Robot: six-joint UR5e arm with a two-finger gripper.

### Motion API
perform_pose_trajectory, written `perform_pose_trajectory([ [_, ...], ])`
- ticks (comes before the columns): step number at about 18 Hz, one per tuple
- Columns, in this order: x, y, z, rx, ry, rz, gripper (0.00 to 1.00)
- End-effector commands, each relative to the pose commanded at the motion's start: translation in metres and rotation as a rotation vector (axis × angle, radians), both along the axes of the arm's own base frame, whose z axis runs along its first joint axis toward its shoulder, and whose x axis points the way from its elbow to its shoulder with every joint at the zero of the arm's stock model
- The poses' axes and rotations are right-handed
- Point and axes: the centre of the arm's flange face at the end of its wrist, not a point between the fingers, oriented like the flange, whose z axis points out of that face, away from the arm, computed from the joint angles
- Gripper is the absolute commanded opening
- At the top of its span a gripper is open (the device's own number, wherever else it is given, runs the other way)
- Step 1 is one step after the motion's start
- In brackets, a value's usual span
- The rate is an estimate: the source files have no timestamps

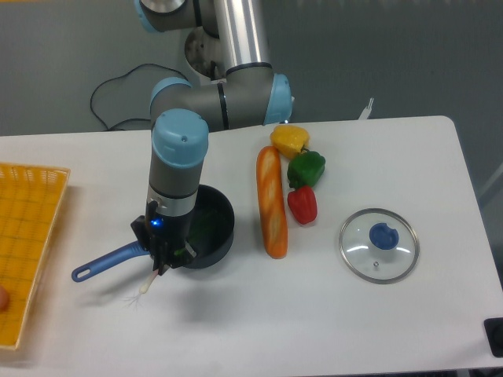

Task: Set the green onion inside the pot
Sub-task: 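Press the green onion down inside the saucepan near the rim, then open the gripper and move it up over the saucepan center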

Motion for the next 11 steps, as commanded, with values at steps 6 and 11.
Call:
perform_pose_trajectory([
  [6, -0.0016, 0.0005, -0.0048, -0.006, -0.003, -0.003, 0.13],
  [11, -0.0035, 0.0045, 0.0011, 0.005, 0.006, -0.004, 0.24],
])
